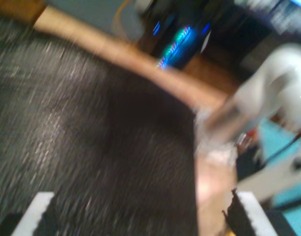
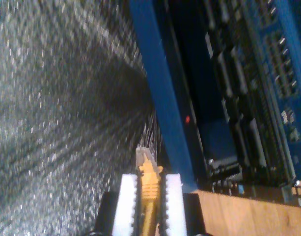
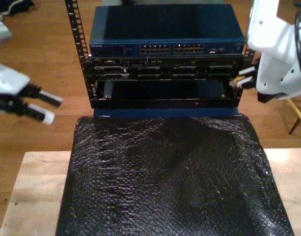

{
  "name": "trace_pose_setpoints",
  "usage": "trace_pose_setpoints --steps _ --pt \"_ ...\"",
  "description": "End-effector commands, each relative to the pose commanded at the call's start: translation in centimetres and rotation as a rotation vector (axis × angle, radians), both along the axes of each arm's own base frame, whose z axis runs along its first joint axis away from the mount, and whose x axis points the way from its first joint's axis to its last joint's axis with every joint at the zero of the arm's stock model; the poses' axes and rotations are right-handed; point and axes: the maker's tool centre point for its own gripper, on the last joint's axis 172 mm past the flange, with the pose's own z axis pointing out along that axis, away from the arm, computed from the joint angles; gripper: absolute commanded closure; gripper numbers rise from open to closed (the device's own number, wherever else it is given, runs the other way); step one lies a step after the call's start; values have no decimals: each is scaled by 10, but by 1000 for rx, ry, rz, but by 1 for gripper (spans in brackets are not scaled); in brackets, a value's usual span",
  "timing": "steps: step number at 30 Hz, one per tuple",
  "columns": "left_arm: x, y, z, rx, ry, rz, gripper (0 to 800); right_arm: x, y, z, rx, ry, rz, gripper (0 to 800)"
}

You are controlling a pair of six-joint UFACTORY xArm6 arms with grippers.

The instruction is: Grab the cable and plug it in

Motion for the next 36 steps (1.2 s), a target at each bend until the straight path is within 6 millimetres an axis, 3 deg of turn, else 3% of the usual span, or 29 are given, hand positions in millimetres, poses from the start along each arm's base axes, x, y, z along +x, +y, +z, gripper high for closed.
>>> trace_pose_setpoints --steps 3,8,12,18,26,29,36 --pt "-12 4 -8 28 2 -22 2 -2 0 -12 -10 35 5 800" --pt "-44 33 -36 148 -3 -143 2 -2 -4 -26 -35 59 6 800" --pt "-71 41 -53 156 -33 -268 2 -4 -6 -38 -49 79 8 800" --pt "-137 74 -84 181 12 -382 2 -9 -11 -53 -74 102 11 800" --pt "-205 113 -110 118 32 -466 2 -13 -11 -65 -78 124 11 800" --pt "-230 119 -118 62 19 -490 2 -15 -12 -70 -81 132 11 800" --pt "-277 109 -149 -98 -114 -470 2 -17 -14 -77 -89 142 13 800"
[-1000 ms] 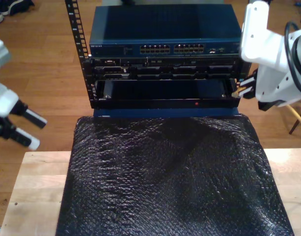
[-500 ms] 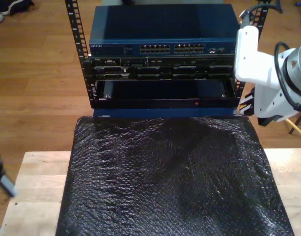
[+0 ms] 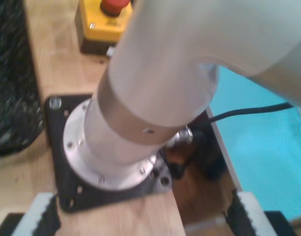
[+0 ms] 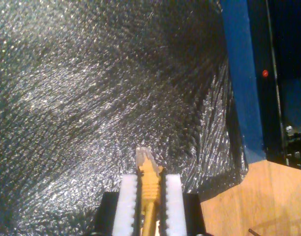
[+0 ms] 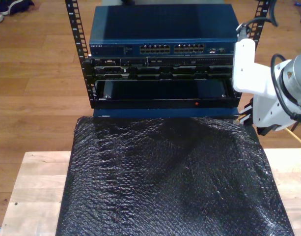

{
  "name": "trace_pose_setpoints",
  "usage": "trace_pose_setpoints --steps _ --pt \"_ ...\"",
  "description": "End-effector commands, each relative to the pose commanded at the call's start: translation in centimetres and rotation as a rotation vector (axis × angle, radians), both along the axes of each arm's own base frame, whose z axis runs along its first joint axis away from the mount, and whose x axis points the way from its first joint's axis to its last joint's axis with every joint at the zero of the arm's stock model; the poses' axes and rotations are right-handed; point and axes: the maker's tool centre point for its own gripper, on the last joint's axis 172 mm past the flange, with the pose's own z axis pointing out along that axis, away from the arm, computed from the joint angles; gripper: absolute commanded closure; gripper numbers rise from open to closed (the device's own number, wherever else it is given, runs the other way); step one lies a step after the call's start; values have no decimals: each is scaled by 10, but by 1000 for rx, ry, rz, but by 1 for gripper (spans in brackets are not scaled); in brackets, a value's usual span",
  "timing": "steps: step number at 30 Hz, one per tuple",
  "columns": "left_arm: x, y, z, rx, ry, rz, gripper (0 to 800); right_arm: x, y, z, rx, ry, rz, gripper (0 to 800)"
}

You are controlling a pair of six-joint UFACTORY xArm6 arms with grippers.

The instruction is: Grab the cable and plug it in

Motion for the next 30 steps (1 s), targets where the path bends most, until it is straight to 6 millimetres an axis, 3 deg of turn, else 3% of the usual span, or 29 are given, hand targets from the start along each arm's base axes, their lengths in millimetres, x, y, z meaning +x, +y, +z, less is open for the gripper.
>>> trace_pose_setpoints --steps 4,7,10,16,21,30 --pt "-32 3 -20 14 37 -13 2 -2 -4 -7 -10 11 -1 800" --pt "-43 4 -36 44 41 -23 2 -2 -8 -9 -11 15 -12 800" --pt "-48 -3 -53 51 14 -25 2 -3 -10 -12 -11 21 -16 800" --pt "-51 4 -71 110 -42 14 1 -5 -16 -17 -16 30 -28 800" --pt "-58 -11 -84 85 -63 2 1 -9 -18 -26 -22 45 -28 800" --pt "-57 -2 -93 102 -141 -18 1 -5 -30 -24 -19 36 -63 800"
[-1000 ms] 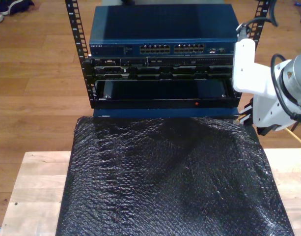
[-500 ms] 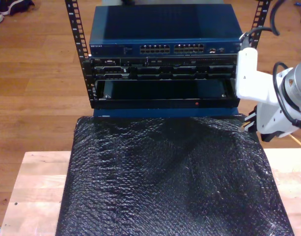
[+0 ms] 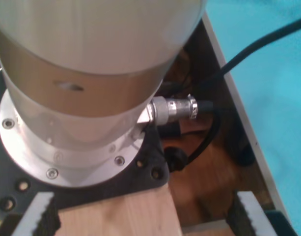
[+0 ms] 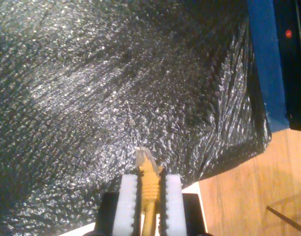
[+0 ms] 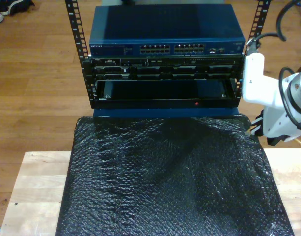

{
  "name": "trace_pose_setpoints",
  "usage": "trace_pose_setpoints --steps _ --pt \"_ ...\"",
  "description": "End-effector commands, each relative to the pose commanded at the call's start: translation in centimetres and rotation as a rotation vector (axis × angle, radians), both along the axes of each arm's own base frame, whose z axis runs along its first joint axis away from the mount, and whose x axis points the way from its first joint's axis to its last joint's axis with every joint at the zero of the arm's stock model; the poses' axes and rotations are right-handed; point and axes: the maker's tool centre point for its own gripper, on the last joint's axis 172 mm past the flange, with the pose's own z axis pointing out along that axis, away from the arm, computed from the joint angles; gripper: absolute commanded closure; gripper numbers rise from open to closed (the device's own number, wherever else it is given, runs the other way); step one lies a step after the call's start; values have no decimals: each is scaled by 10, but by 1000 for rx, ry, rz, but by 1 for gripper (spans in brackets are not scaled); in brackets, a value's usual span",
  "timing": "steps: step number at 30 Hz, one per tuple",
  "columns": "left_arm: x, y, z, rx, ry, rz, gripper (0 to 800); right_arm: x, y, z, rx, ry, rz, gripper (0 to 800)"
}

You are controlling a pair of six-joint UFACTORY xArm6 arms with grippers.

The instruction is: Grab the cable and plug it in

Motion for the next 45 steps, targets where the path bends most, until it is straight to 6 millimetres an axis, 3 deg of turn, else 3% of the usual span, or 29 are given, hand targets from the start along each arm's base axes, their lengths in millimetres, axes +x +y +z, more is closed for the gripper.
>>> trace_pose_setpoints --steps 12,17,27,30,34,39,45 --pt "0 16 -25 94 -101 2 1 -2 0 -7 -2 14 3 800" --pt "-1 20 -40 142 -134 3 1 14 -2 1 1 -63 -9 800" --pt "1 21 -79 235 -184 9 1 20 -2 0 1 -88 -14 800" --pt "3 23 -81 247 -193 25 0 27 -3 -10 -2 -100 -21 800" --pt "3 22 -80 238 -192 29 0 35 -4 -9 2 -134 -30 800" --pt "3 22 -80 234 -191 29 0 30 -6 -22 -3 -121 -33 800" --pt "3 22 -80 234 -191 29 0 43 -14 -27 -10 -237 -57 800"
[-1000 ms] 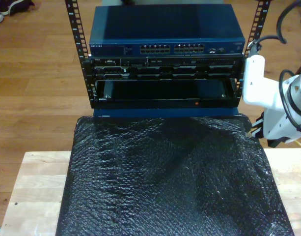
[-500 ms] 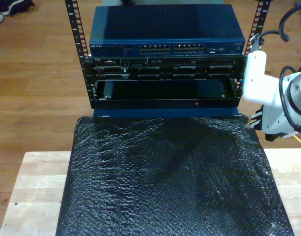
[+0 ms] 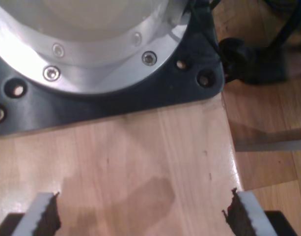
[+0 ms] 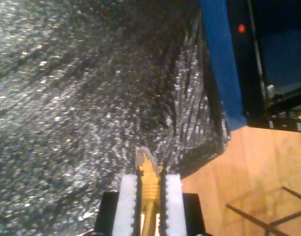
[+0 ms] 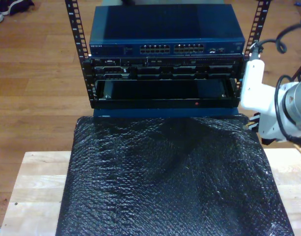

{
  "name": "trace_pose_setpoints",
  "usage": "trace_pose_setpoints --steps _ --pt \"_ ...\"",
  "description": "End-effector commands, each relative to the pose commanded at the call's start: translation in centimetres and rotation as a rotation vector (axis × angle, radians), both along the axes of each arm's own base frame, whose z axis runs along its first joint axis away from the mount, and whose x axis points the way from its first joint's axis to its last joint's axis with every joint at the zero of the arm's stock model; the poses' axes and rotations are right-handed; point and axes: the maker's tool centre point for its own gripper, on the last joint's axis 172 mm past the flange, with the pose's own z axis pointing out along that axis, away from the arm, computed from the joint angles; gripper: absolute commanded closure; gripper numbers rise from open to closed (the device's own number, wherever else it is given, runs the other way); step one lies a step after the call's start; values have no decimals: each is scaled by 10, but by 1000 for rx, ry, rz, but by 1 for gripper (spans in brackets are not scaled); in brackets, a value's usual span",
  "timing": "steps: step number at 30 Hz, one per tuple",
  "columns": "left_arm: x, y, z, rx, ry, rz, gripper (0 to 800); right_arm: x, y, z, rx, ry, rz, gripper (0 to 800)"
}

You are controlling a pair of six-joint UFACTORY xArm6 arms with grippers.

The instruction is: Grab the cable and plug it in

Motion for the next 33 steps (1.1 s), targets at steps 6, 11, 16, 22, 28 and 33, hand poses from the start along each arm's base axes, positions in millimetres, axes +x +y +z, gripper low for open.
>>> trace_pose_setpoints --steps 6,11,16,22,28,33 --pt "0 0 0 0 0 0 0 22 -1 25 -11 -157 -3 800" --pt "0 0 0 0 0 0 0 43 11 59 -17 -284 21 800" --pt "0 0 0 0 0 0 0 54 27 69 -57 -379 78 800" --pt "0 0 0 0 0 0 0 45 35 67 -85 -507 122 800" --pt "0 0 0 0 0 0 0 40 43 63 -115 -528 169 800" --pt "0 0 0 0 0 0 0 24 64 46 -97 -521 215 800"
